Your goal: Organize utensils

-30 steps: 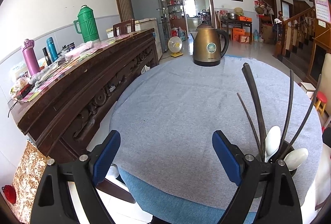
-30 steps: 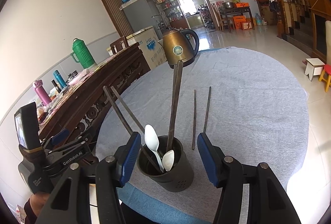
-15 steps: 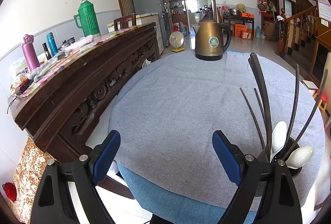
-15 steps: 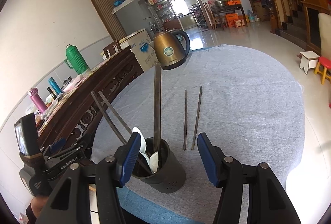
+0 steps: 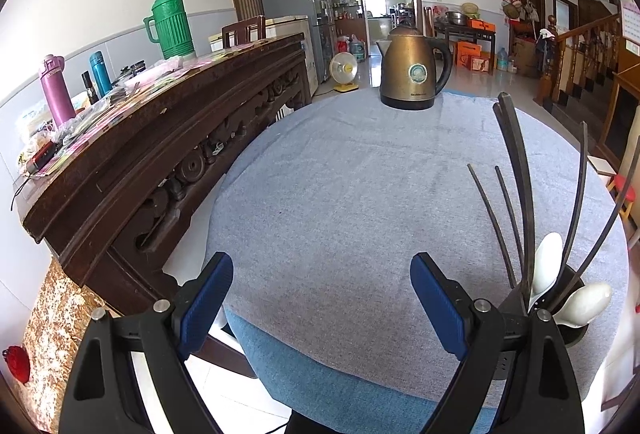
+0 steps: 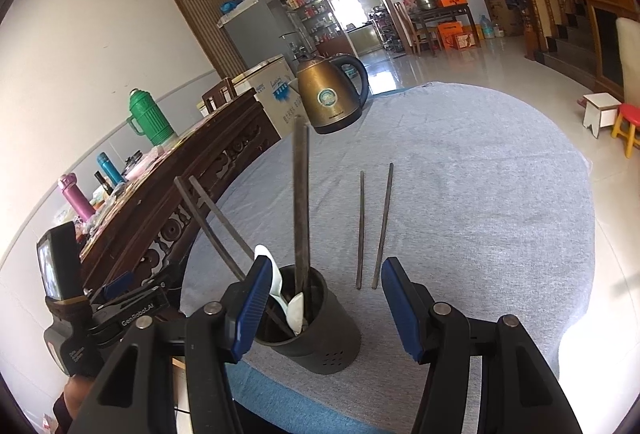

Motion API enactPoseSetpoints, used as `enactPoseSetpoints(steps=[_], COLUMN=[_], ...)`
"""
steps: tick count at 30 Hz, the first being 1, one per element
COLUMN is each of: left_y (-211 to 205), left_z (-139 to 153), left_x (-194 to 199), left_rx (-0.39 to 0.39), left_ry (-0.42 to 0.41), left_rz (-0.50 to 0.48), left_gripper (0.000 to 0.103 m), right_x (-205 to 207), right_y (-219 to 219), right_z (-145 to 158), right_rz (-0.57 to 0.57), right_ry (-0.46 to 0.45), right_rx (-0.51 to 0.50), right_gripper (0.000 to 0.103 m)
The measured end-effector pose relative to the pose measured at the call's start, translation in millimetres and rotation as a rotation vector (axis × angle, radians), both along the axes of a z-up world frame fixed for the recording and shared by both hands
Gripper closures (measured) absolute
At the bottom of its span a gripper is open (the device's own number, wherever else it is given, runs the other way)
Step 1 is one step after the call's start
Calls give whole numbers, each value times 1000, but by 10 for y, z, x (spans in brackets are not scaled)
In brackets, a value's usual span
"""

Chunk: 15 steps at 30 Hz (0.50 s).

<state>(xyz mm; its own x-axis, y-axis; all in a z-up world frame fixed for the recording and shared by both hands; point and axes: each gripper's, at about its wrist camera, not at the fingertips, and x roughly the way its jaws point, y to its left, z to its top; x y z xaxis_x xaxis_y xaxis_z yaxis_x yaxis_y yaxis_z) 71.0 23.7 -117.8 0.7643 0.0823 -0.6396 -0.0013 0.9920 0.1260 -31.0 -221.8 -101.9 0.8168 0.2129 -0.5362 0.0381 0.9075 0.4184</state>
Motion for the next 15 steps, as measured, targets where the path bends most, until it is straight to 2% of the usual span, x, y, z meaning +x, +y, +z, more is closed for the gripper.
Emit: enactPoseSetpoints(steps=[15], left_y=[-8], left_z=[-72], left_x=[66], left_rx=[11], left_ry=[22], left_rz=[-2], left_gripper=[13], right_x=[37], right_y=[-17], right_z=[-79], right_rz=[5], right_ry=[14], right_rx=[20], right_gripper=[43])
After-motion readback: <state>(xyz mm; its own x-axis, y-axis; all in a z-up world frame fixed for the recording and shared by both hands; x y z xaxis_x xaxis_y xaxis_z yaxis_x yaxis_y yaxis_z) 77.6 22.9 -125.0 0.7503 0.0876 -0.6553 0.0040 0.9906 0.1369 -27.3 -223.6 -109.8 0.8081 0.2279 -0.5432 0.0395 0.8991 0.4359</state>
